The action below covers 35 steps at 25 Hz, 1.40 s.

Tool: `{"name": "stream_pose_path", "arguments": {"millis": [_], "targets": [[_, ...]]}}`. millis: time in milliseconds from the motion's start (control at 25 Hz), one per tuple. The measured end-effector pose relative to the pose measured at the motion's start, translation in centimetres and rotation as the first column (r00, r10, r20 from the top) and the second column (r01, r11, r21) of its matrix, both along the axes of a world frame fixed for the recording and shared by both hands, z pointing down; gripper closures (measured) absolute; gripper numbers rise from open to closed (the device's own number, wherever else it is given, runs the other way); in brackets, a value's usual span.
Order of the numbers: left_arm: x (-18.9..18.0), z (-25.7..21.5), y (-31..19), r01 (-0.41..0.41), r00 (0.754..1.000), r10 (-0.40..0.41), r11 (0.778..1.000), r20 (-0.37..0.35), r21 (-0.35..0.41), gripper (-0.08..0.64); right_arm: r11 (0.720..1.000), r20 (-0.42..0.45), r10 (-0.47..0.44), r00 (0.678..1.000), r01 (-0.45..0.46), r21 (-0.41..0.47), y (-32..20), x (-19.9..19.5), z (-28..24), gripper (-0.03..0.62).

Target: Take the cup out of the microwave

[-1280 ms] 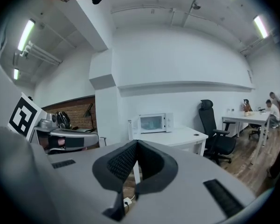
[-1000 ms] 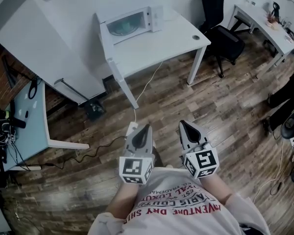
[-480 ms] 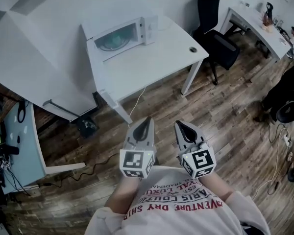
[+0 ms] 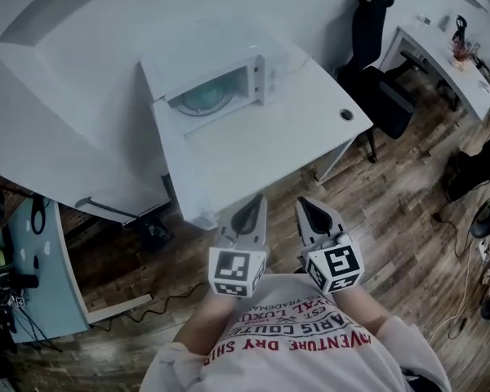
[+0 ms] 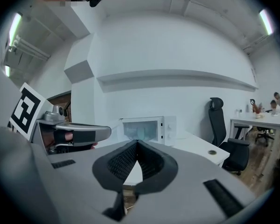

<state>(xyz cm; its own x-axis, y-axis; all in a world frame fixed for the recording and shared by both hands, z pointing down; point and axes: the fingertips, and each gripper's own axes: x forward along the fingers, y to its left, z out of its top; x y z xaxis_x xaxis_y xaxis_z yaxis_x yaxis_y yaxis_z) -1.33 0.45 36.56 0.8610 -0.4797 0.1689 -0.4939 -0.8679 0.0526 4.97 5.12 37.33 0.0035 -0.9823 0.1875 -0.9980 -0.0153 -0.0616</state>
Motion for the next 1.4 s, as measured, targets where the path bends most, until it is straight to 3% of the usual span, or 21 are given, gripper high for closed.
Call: {"name": "stream_pose_path", "arguments": {"millis": [360,720,960,1400], "targets": [[1.3,1.8,-6.9,0.062,0.998,-0.063,0.995,-0.008,-0.081,0.552,0.998,0.011,-0.059,0.998,0.059,-0.026,-8.1,1.7,0.7,0.588],[3.0,1.5,-16.1,0.258,0.966,-0.257,0.964,0.012,-0.071,0.552,0.975,0.038,-0.22,0.975,0.221,-0.025,-18.1,4.7,1.2,0.588],[5.5,3.1,-21.6,0.384,0.923,-0.38,0.918,0.057,-0.097,0.552,0.936,0.044,-0.348,0.936,0.35,-0.032,-25.1,7.9,1.3,0.588],[8.2,4.9,-29.8,0.583,0.812,-0.583,0.802,0.045,-0.132,0.552,0.852,0.031,-0.519,0.854,0.52,-0.057,-34.9,12.1,2.5,0.588]]}}
